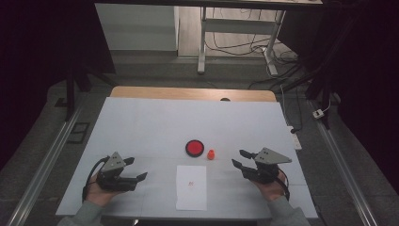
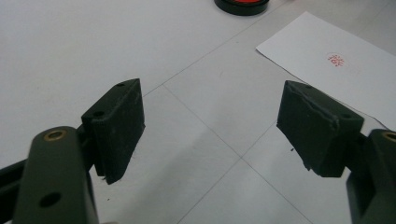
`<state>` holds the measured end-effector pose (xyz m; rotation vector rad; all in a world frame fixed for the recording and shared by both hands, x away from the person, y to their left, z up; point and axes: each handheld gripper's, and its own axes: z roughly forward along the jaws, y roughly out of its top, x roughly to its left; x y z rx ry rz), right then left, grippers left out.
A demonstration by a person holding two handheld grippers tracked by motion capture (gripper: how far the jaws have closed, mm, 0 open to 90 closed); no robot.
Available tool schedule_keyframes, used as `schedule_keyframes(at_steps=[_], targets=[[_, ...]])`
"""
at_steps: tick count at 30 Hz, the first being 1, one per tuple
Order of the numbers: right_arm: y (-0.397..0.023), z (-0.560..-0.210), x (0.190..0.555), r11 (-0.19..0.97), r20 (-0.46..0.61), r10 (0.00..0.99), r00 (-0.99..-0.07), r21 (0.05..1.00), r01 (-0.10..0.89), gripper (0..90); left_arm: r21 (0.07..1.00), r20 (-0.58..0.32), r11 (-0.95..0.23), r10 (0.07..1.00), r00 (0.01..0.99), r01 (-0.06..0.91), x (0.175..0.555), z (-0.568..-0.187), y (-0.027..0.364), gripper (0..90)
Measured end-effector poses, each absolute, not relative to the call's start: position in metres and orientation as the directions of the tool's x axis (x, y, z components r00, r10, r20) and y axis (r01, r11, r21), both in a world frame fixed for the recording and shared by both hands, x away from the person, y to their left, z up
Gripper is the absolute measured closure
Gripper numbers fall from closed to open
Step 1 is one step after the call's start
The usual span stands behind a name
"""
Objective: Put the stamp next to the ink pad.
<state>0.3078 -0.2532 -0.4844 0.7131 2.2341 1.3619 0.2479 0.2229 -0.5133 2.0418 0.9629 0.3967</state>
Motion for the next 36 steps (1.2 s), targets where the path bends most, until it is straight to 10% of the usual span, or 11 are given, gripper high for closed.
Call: schedule_keyframes(at_steps=[36], targets=[[-0.311, -0.506, 0.286, 0.411, -0.062, 0.660, -0.749, 0.864, 0.291, 45.1, 0.785, -0.055, -0.377, 0.748, 0.661, 0.492, 0.249, -0.516, 0.221, 22.8]])
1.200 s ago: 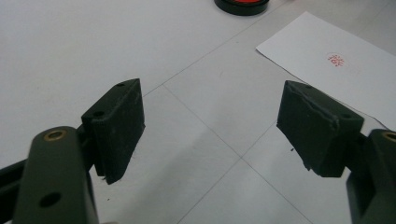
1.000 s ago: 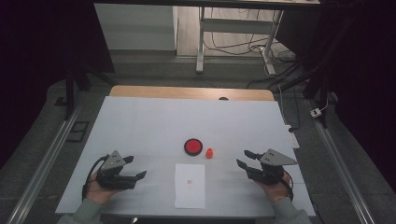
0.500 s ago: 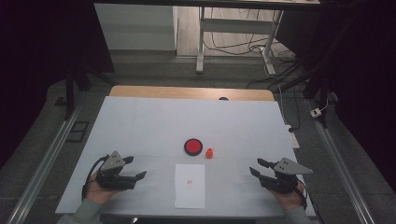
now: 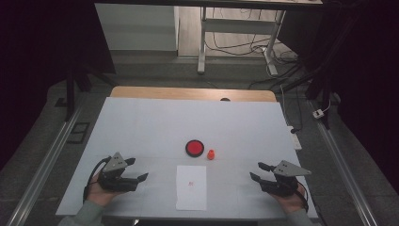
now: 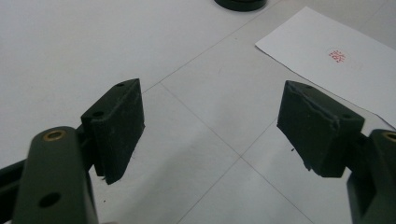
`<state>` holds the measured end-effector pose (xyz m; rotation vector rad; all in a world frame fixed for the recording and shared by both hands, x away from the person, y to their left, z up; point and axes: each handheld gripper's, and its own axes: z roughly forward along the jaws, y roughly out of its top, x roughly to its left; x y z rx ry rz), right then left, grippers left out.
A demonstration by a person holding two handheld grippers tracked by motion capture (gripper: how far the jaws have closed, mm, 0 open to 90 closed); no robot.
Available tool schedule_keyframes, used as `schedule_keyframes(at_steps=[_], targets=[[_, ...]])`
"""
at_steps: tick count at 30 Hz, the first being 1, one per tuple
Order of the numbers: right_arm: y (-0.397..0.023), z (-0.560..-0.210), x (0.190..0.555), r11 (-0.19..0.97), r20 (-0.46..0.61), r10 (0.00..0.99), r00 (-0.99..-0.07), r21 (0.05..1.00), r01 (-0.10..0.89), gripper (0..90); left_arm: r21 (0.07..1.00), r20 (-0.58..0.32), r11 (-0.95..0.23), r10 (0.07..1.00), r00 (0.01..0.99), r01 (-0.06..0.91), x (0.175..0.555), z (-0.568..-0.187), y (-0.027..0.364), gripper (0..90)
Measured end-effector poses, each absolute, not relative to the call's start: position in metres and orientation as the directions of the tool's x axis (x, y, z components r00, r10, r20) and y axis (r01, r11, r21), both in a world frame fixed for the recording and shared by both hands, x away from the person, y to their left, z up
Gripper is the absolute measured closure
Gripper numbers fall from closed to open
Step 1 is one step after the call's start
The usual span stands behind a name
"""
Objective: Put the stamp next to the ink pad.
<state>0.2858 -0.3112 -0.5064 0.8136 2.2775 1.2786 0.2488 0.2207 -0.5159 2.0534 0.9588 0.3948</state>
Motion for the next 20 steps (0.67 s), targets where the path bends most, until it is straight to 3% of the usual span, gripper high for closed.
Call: schedule_keyframes(at_steps=[20], targets=[[-0.3111, -0.5050, 0.2861, 0.409, -0.064, 0.662, -0.747, 0.866, 0.287, 43.8, 0.784, -0.057, -0.377, 0.748, 0.662, 0.493, 0.2494, -0.5158, 0.2212, 22.6]])
